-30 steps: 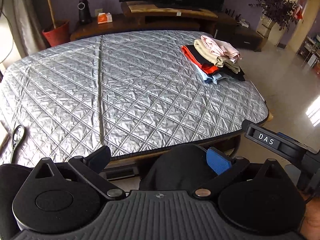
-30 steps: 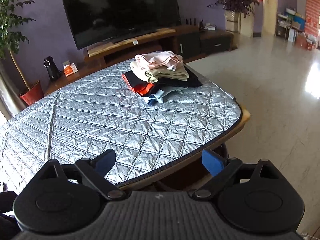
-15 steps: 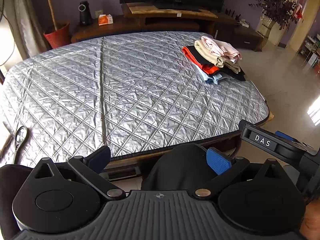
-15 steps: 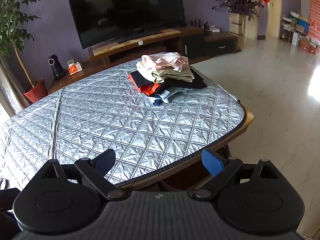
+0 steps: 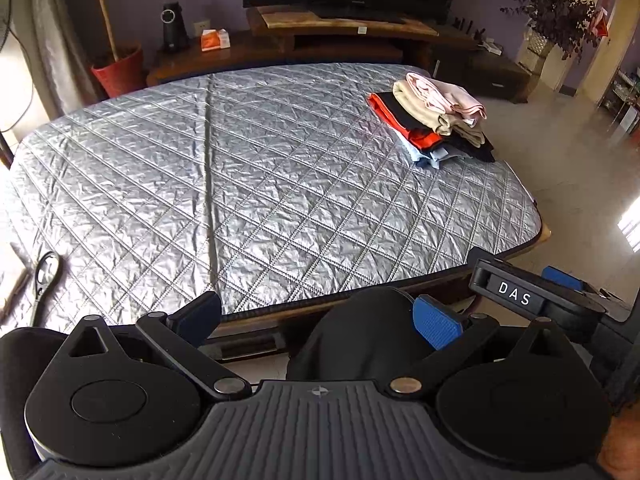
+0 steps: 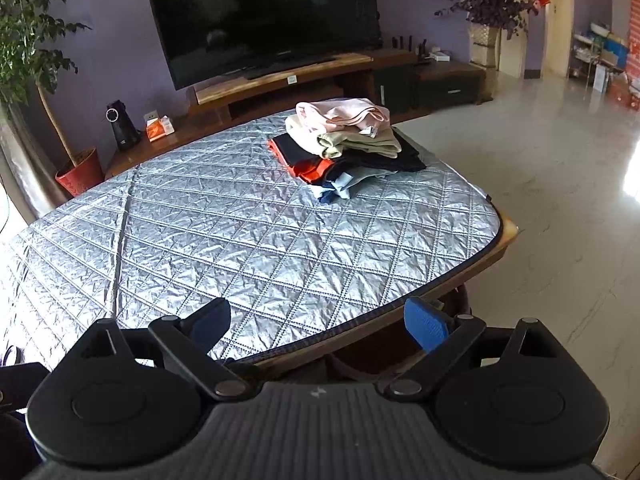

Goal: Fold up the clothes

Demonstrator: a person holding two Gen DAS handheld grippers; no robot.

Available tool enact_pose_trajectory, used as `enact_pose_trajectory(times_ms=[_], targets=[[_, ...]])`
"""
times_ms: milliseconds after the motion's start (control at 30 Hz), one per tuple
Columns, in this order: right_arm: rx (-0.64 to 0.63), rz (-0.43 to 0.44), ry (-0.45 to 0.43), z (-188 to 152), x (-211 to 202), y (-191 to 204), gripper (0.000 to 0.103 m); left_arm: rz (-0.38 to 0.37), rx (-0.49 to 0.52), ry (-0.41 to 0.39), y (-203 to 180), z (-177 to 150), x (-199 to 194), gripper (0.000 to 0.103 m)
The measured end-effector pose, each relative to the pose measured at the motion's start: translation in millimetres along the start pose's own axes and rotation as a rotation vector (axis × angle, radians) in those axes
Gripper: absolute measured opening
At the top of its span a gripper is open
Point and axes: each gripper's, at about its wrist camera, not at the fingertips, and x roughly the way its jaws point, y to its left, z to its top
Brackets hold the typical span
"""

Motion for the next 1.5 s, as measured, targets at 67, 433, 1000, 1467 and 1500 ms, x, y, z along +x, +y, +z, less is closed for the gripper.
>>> enact_pose_trajectory(times_ms=[67, 433, 1000, 1467, 1500], targets=[[0.000, 0.003, 0.003, -1, 0, 1, 0.093, 0.004, 0.000, -0.001, 0, 0, 0, 0.103], [-0.011, 0.016, 0.009, -3, -2, 6, 0.093, 0.019, 0.007, -0.001, 1, -1, 0, 0.103], [-0.017, 0.020, 0.011, -3, -3, 11, 0.093, 0.024, 0.009, 0.007, 3, -2, 2, 0.103], [-0.020, 0.022, 0.020, -4, -1, 11, 0.095, 0.028, 0.005, 0.014, 4, -3, 5, 0.103], [-0.020, 0.022, 0.022, -4, 0, 11, 0.095, 0.028, 0.005, 0.015, 5, -3, 5, 0.103]])
